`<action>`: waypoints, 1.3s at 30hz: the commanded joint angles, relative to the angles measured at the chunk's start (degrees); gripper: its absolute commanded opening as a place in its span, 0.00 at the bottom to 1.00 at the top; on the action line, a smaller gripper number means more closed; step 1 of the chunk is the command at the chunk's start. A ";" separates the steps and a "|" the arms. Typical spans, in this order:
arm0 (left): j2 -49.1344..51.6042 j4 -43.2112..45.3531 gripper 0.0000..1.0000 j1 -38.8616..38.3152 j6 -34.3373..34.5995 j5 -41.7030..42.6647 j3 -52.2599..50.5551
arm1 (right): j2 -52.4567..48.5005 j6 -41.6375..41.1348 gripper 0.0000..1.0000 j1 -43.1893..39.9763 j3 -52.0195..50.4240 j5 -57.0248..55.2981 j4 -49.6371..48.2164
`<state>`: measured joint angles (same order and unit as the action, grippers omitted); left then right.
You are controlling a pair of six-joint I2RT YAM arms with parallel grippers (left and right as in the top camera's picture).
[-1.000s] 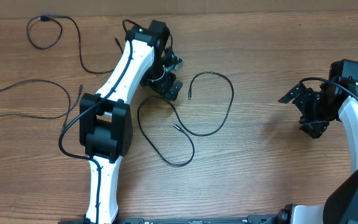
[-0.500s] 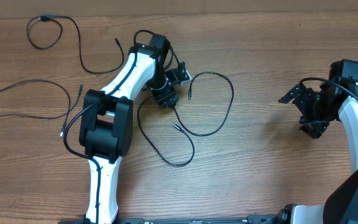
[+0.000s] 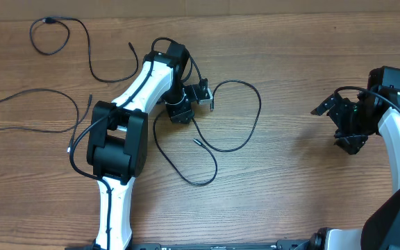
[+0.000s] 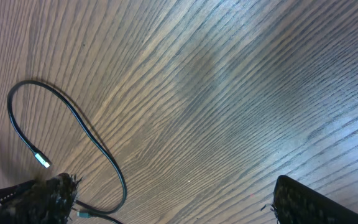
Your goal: Untangle cables
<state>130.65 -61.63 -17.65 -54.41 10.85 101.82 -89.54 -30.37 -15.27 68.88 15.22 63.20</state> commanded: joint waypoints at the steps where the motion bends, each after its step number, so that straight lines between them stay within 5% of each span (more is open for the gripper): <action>1: -0.66 1.77 0.49 -0.37 -1.31 -0.70 -1.75 | -0.28 0.44 1.00 0.04 0.87 0.33 -0.07; 8: -0.66 7.93 0.35 -0.39 -0.87 -1.70 -7.61 | -0.28 0.44 1.00 0.04 0.87 0.33 -0.07; 12: -0.66 9.44 0.04 -0.39 -0.28 -2.05 -10.25 | -0.28 0.44 1.00 0.04 0.87 0.33 -0.07; 18: -1.14 9.07 0.04 -0.39 11.13 -1.99 -7.08 | -0.28 0.44 1.00 0.04 0.87 0.33 -0.07; 24: -1.16 1.79 0.04 -0.37 24.50 -1.81 6.95 | -0.28 0.44 1.00 0.04 0.87 0.33 -0.07; 30: -1.16 -4.20 0.04 0.11 54.29 -1.81 28.63 | -0.28 0.44 1.00 0.04 0.87 0.33 -0.07; 39: -1.01 -8.92 0.04 -0.15 57.27 -0.31 28.11 | -0.28 0.44 1.00 0.04 0.87 0.33 -0.09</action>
<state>129.34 -69.65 -17.65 -1.19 9.45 131.81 -89.56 -30.37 -15.29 68.88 15.22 63.22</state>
